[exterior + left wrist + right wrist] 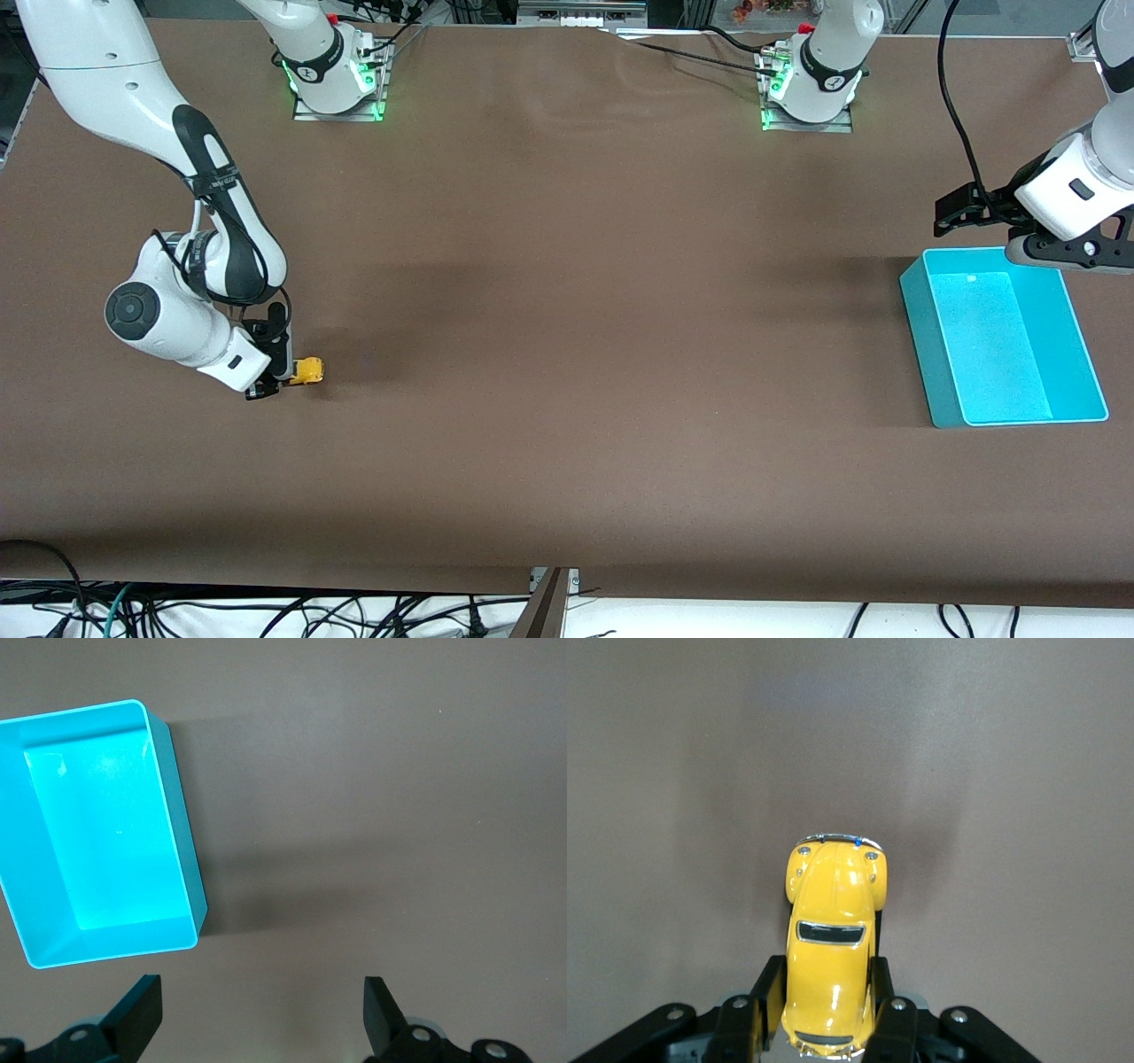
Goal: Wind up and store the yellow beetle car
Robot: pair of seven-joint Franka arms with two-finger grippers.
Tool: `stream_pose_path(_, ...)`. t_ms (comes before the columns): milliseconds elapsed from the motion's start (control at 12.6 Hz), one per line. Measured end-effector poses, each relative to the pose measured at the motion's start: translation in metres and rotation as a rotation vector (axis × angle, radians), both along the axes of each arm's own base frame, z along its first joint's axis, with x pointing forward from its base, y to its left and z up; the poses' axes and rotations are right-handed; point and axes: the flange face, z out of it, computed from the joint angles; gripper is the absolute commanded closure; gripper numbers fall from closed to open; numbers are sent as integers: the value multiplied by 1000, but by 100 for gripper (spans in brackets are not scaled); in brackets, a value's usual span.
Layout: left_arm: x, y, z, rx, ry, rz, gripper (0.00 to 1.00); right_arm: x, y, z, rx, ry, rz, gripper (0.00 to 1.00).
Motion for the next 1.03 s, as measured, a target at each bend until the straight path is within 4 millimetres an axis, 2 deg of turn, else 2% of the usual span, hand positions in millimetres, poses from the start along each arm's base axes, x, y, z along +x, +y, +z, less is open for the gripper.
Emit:
stream_pose_path(159, 0, 0, 0, 0, 0, 0, 0, -1, 2, -2, 5, 4, 4, 0)
stream_pose_path(317, 0, 1, 0, 0, 1, 1, 0, 2, 16, 5, 21, -6, 20, 0)
stream_pose_path(794, 0, 1, 0, 0, 0, 2, 0, 17, 45, 60, 47, 6, -27, 0)
stream_pose_path(1032, 0, 1, 0, 0, 0, 2, 0, 18, 50, 65, 51, 8, -66, 0)
